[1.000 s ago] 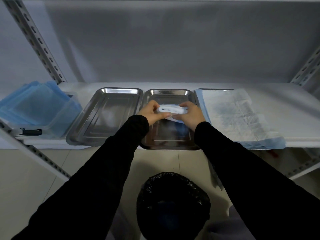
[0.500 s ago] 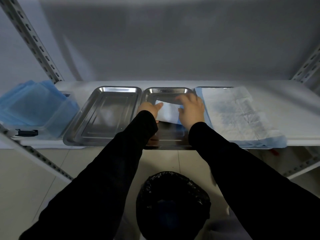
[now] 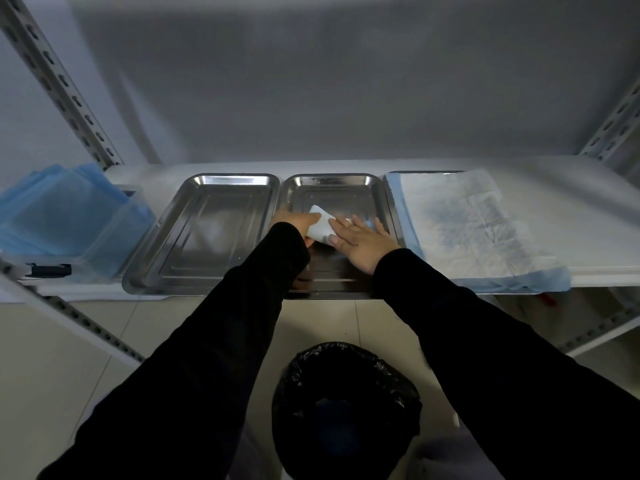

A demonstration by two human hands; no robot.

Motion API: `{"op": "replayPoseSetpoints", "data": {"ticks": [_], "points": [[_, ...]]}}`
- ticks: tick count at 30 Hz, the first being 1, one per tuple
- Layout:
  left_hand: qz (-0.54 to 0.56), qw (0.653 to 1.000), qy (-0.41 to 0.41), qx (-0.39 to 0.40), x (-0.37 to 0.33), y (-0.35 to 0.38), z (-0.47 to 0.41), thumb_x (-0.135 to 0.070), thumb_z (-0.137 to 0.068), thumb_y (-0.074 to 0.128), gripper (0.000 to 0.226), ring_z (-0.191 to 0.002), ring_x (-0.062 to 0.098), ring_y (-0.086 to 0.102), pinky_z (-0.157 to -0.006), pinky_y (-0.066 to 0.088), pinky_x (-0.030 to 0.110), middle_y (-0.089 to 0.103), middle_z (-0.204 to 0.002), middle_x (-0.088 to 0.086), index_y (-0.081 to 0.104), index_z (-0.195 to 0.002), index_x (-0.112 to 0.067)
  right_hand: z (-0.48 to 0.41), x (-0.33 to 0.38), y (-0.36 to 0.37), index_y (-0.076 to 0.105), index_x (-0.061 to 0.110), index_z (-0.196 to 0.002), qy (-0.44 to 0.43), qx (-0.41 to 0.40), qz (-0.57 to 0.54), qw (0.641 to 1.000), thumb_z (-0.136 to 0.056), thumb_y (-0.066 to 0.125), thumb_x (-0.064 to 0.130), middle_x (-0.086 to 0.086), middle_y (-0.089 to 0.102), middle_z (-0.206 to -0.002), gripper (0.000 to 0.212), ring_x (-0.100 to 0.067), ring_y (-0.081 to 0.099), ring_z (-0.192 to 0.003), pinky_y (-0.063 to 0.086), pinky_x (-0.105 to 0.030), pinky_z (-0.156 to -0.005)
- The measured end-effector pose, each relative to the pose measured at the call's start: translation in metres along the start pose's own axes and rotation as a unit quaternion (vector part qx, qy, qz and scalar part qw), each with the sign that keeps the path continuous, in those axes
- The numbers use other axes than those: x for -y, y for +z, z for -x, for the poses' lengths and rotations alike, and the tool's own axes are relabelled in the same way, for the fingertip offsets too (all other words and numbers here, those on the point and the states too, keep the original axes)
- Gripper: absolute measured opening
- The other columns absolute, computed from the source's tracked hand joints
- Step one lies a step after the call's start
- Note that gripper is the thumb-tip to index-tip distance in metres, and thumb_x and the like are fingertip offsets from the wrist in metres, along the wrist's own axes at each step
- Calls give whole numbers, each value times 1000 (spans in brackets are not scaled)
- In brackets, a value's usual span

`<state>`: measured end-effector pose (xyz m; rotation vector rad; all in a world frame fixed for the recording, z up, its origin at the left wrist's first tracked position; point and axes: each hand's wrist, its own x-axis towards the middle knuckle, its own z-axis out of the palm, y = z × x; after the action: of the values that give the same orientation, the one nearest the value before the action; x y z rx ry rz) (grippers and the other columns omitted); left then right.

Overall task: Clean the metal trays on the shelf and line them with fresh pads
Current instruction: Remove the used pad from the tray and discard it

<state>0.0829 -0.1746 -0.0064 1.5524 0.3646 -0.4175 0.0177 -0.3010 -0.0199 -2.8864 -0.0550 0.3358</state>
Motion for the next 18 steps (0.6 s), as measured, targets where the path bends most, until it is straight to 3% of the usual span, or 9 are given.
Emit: {"op": "replayPoseSetpoints", "data": {"ticks": [3, 5, 7, 10, 12, 14, 16, 18], "points": [[-25, 999, -38, 30, -2, -3, 5, -2, -90, 58, 40, -97, 26, 56, -81, 46, 30, 58, -90, 12, 49, -129, -1, 1, -3, 2, 9, 30, -152, -8, -12, 1, 1000, -102, 12, 44, 8, 7, -160, 51, -15, 0, -149, -8, -43, -119], [-41, 997, -47, 45, -5, -4, 10, 0, -92, 52, 37, -97, 26, 53, -83, 47, 33, 53, -82, 9, 48, -129, -3, 2, -3, 2, 17, 33, -150, -6, -45, -41, 998, -103, 14, 42, 6, 8, -160, 49, -16, 0, -149, -7, -40, -119], [-25, 997, -39, 56, -7, -6, 16, 4, -92, 48, 39, -100, 29, 52, -90, 48, 40, 52, -86, 11, 46, -130, -2, 2, -2, -1, 20, 29, -150, 17, -96, -104, 990, -103, 19, 40, 1, 7, -161, 49, -18, 1, -149, -3, -38, -120], [27, 996, -26, 77, -11, -9, 25, 5, -89, 46, 35, -102, 31, 54, -90, 50, 43, 54, -104, 16, 48, -123, -2, -2, 1, -8, 7, 19, -153, 71, -157, -211, 962, -101, 34, 36, -4, 3, -161, 61, -22, 3, -149, 6, -38, -121], [53, 994, -17, 94, -14, -10, 33, 4, -89, 42, 17, -90, 28, 55, -76, 51, 39, 54, -102, 16, 53, -100, -3, -4, 4, -13, 4, 17, -153, 88, -181, -333, 921, -95, 52, 31, -6, 10, -160, 76, -25, 12, -148, 16, -43, -121], [82, 990, -11, 113, -17, -11, 41, 4, -89, 36, 18, -79, 25, 53, -66, 49, 34, 52, -89, 12, 50, -89, -7, -1, 6, -20, 10, 16, -152, 95, -198, -478, 850, -86, 66, 22, -7, 29, -153, 87, -27, 33, -139, 35, -46, -112], [94, 988, -2, 125, -19, -13, 47, 3, -88, 33, 21, -78, 24, 53, -64, 49, 31, 52, -85, 10, 50, -88, -8, 4, 8, -27, 19, 14, -148, 107, -175, -595, 777, -83, 70, 12, -8, 44, -139, 83, -26, 50, -121, 48, -44, -99], [88, 987, 4, 138, -21, -18, 53, 3, -86, 32, 23, -81, 24, 53, -66, 48, 32, 52, -86, 9, 51, -88, -9, 9, 9, -32, 33, 12, -140, 107, -149, -634, 751, -80, 71, 10, -7, 53, -128, 71, -24, 56, -108, 54, -40, -87]]}}
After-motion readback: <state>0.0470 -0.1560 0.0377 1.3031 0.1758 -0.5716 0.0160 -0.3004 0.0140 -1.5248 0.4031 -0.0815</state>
